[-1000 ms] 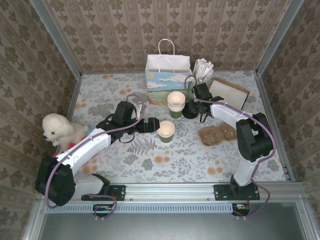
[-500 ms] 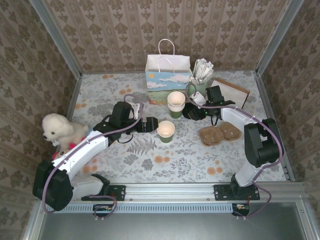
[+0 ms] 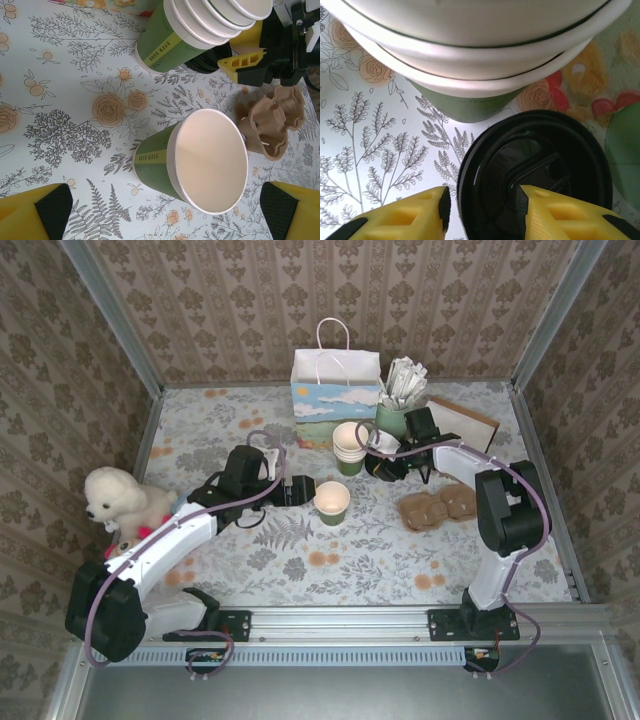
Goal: Pack the takeout coffee
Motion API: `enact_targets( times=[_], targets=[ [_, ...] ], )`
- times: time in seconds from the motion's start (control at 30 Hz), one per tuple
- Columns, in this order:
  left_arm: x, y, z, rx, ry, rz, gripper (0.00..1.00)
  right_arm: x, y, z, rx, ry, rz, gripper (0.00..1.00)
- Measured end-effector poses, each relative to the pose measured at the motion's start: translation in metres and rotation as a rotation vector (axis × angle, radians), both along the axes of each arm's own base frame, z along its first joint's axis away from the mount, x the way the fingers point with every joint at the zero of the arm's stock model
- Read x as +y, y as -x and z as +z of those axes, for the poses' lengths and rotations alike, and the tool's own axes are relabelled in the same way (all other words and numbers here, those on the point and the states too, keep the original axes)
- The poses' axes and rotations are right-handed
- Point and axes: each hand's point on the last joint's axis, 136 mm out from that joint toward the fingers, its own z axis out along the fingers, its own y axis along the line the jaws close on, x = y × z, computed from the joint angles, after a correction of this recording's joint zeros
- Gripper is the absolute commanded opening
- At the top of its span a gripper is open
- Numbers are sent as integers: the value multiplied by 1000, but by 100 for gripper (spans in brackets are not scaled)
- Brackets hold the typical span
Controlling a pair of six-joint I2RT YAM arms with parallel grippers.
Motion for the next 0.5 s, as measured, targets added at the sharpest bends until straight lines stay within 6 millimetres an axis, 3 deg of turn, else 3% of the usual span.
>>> enact_targets(
  times=[0.33, 0.5],
  targets=[
    [-1, -4, -1, -5, 3, 7, 100, 5, -8, 0, -35, 10, 58, 39],
    [-2, -4, -2, -1, 1, 7, 100, 5, -3, -11, -22, 25, 78, 38]
  ],
)
